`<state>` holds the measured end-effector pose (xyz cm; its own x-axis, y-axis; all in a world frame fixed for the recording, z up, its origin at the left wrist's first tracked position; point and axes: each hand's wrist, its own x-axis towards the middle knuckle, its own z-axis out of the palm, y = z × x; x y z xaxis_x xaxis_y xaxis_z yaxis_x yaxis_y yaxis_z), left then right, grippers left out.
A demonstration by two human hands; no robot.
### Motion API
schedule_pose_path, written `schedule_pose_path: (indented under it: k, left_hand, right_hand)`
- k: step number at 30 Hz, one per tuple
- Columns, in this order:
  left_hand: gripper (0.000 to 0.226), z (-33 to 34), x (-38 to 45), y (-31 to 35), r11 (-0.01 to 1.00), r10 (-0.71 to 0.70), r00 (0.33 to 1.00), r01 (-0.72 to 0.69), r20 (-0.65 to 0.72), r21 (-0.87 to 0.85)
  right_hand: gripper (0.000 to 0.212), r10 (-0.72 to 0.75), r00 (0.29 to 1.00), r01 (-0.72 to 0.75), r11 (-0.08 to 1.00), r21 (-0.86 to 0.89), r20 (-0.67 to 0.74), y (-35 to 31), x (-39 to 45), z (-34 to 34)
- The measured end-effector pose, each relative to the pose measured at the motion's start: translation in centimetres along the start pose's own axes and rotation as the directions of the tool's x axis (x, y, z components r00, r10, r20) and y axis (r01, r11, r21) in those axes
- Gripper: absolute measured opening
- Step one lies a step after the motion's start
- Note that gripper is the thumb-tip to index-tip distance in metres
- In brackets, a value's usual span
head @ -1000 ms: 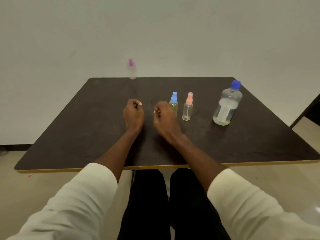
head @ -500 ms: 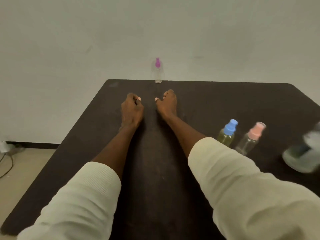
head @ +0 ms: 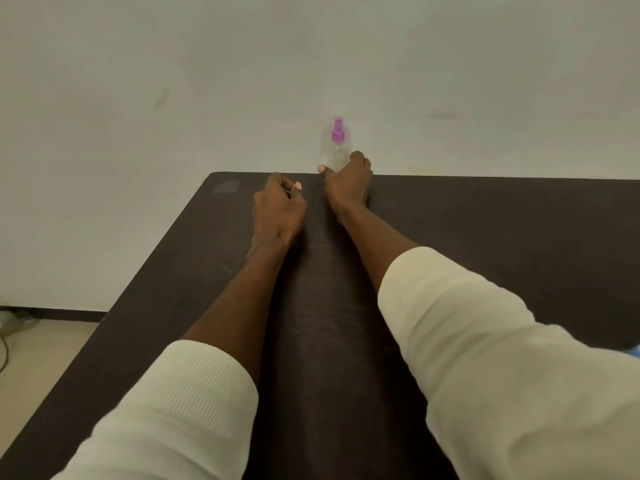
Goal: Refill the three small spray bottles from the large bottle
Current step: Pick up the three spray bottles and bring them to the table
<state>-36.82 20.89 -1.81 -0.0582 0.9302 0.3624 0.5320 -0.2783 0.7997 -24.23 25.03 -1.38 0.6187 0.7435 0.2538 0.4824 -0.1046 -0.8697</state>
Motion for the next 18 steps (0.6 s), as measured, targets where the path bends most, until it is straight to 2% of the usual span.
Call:
schedule_pose_path:
  k: [6,10,13,18]
  left_hand:
    - [0.013,0.2,0.6,-0.6,1.0,0.016,1.0,-0.016,-0.025,0.009]
    - [0.011,0.0,0.2,-0.3,0.998,0.048,0.999,-0.047,-0.016,0.052]
    - [0.009,-0.5,-0.7,0.4,0.991,0.091,0.996,-0.093,0.022,0.1]
    - [0.012,-2.0,-4.9,2.1,0.989,0.074,0.989,-0.089,0.127,0.119]
  right_hand:
    - [0.04,-0.017,1.0,0.018,0.998,-0.066,0.008,0.0,0.5,0.5]
    - [0.034,0.018,0.998,-0.018,1.0,-0.012,0.052,0.2,-0.4,-0.5]
    - [0.021,0.02,0.996,-0.02,1.0,-0.008,0.09,0.1,-2.6,-2.2]
    - [0.023,0.02,0.99,-0.02,1.0,0.004,0.143,0.2,-9.4,-6.0]
